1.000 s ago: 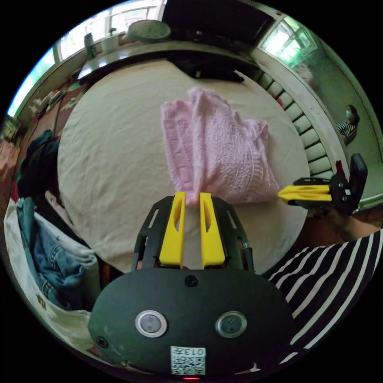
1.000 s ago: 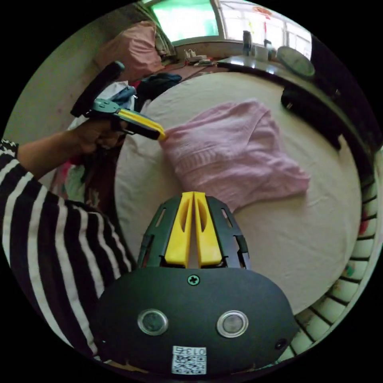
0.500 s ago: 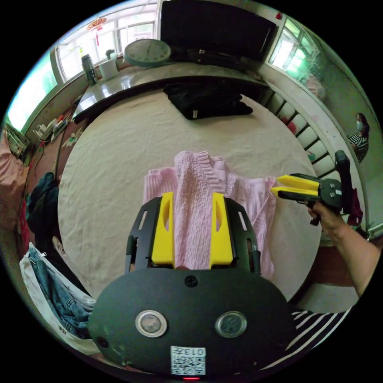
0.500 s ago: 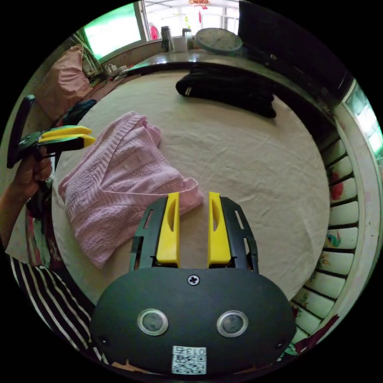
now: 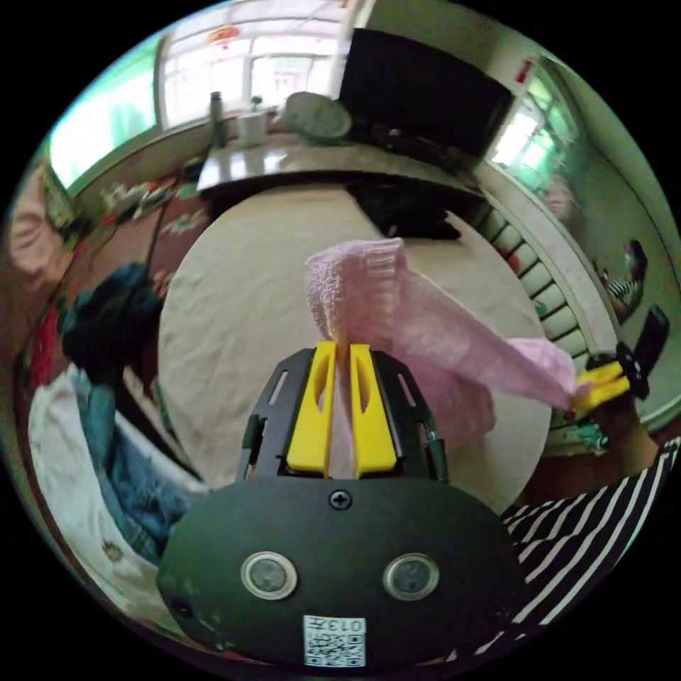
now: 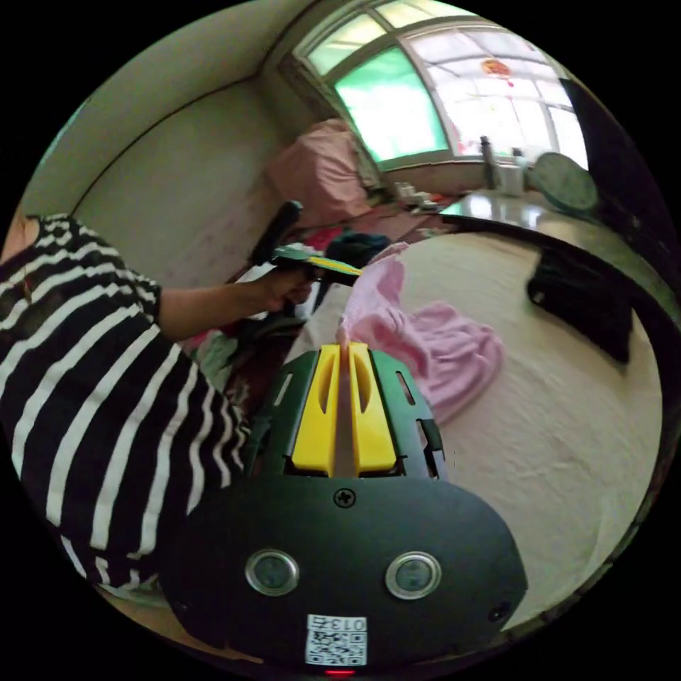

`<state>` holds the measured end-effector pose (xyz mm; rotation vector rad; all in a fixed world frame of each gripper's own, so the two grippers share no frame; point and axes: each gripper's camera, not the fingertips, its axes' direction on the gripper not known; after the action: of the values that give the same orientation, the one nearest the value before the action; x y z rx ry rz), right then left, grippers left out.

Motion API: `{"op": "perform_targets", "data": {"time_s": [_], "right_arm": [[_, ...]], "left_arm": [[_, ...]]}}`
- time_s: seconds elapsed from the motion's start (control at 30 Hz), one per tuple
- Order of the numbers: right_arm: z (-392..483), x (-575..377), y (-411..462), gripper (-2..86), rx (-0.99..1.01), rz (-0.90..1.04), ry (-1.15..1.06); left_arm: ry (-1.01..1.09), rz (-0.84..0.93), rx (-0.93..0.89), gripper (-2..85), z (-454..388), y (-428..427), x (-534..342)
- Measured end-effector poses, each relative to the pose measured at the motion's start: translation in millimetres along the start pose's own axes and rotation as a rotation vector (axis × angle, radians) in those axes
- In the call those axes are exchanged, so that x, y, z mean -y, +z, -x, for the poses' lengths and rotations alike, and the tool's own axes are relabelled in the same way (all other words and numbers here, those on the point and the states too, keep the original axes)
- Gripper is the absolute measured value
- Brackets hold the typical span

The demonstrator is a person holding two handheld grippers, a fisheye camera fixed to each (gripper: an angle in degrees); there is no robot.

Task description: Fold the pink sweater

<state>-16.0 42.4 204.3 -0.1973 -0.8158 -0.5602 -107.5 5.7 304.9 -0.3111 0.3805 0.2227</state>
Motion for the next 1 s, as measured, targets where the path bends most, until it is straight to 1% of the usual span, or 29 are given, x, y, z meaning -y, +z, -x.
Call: {"op": "perform_targets", "data": {"time_s": [0.07, 0.1, 0.17, 0.2, 0.23, 0.3, 0.37, 0.43, 0.47, 0.5, 0.53, 0.57, 0.63, 0.7, 0.73, 0.8, 0.83, 0.87, 1.0], "right_arm": [[23.9, 6.5, 44.0, 2.2, 0.045, 0.078, -0.063], [38.3, 8.7, 78.4, 2.4, 0.041, 0.161, -0.102], [52.6, 7.6, 120.5, 2.8, 0.065, 0.246, -0.138], [55.1, 7.8, 139.5, 3.2, 0.126, 0.308, -0.126], [54.3, 9.2, 144.7, 3.6, 0.198, 0.32, -0.106], [48.6, 12.5, 131.6, 4.5, 0.24, 0.267, -0.095], [35.5, 16.0, 106.9, 5.9, 0.158, 0.205, -0.086], [1.3, 17.9, 75.5, 7.6, -0.103, 0.121, -0.012], [-9.5, 18.3, 71.2, 7.8, -0.181, 0.121, 0.01], [-32.5, 18.9, 67.3, 8.2, -0.317, 0.135, 0.051], [-57.7, 18.9, 70.3, 8.6, -0.413, 0.177, 0.098], [-70.0, 18.8, 73.7, 8.8, -0.444, 0.207, 0.121], [-111.2, 17.3, 90.4, 9.5, -0.525, 0.299, 0.194], [-132.2, 16.0, 102.7, 9.2, -0.555, 0.347, 0.233], [-141.7, 15.3, 111.4, 8.6, -0.564, 0.389, 0.253], [-147.2, 17.4, 119.6, 3.6, -0.507, 0.447, 0.266], [-144.0, 24.2, 116.9, 3.0, -0.496, 0.444, 0.249], [-141.2, 28.7, 113.5, 2.7, -0.486, 0.428, 0.233], [-121.5, 82.7, 72.0, 2.3, -0.399, 0.192, 0.131]], "left_arm": [[-0.077, 0.074, -0.021, 4.9, 30.1, 0.2, -36.2], [-0.078, 0.087, -0.023, 5.4, 33.6, -1.1, -43.9], [-0.105, 0.078, 0.02, 7.8, 43.7, -14.8, -70.3], [-0.125, 0.073, 0.012, 8.2, 46.8, -18.3, -75.9], [-0.175, 0.066, -0.022, 8.9, 52.6, -23.6, -86.4], [-0.209, 0.064, -0.096, 9.9, 52.3, -25.6, -100.1], [-0.13, 0.123, -0.125, 11.3, 29.5, -13.5, -111.9], [-0.038, 0.172, -0.1, 12.7, 4.1, 2.2, -119.1], [0.02, 0.202, -0.102, 13.5, -12.7, 14.2, -123.4], [0.051, 0.22, -0.099, 13.9, -21.0, 20.2, -125.0], [0.108, 0.238, -0.049, 14.4, -36.3, 30.7, -128.0], [0.155, 0.242, 0.021, 14.6, -47.9, 40.6, -130.6], [0.182, 0.273, 0.095, 14.2, -55.8, 55.8, -132.3], [0.167, 0.293, 0.109, 12.4, -56.4, 63.8, -131.3], [0.18, 0.304, 0.124, 9.1, -56.5, 66.2, -131.3], [0.207, 0.31, 0.129, 6.2, -54.2, 63.7, -132.5], [0.2, 0.304, 0.115, 5.2, -48.4, 56.8, -133.6], [0.174, 0.284, 0.101, 4.6, -39.3, 46.0, -135.9], [0.052, 0.199, 0.085, 3.5, -1.0, 5.7, -148.7]]}}
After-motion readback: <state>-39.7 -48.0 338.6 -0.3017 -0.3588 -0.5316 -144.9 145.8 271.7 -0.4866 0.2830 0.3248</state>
